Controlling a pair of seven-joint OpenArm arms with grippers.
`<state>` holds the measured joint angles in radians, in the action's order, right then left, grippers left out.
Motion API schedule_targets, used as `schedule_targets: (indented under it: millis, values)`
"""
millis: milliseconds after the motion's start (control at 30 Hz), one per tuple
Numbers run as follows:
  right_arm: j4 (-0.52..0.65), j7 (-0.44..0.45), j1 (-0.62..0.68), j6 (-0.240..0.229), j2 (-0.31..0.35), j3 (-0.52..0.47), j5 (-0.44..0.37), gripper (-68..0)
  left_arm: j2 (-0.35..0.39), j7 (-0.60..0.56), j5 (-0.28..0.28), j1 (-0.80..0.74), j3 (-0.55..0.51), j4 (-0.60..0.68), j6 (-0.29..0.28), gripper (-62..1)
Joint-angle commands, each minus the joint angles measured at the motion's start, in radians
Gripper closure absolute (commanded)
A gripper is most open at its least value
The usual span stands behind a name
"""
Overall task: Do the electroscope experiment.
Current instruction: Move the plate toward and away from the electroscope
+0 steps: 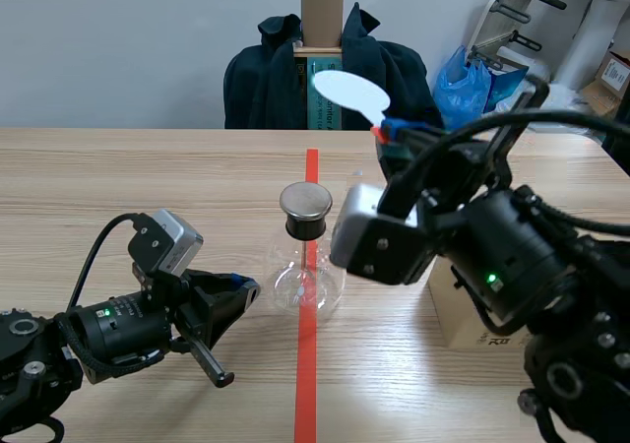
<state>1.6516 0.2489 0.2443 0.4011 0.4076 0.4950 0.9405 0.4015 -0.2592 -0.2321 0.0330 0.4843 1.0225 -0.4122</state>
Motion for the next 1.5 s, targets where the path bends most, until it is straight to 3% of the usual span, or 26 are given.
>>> schedule_targets:
  millis: [0, 533, 933, 1300, 1467]
  values:
    - [0.009, 0.004, -0.015, 0.024, 0.011, -0.006, 0.005, -0.6, -0.005, -0.014, -0.010, 0.006, -0.002, 0.016, 0.003, -3.1]
    - [-0.156, 0.080, -0.029, 0.033, 0.011, 0.024, 0.084, -0.6, -0.005, -0.013, -0.010, 0.006, -0.002, 0.016, 0.003, -3.1]
    - [-0.161, 0.196, -0.029, 0.047, 0.011, 0.024, 0.126, -0.6, -0.005, -0.013, -0.010, 0.006, -0.002, 0.016, 0.003, -3.1]
    - [-0.161, 0.202, -0.029, 0.056, 0.011, 0.024, 0.127, -0.6, -0.005, -0.013, -0.010, 0.006, -0.002, 0.016, 0.002, -3.1]
    - [-0.161, 0.141, -0.029, 0.078, 0.010, 0.024, 0.127, -0.7, -0.005, -0.013, -0.010, 0.006, -0.002, 0.016, 0.002, -3.1]
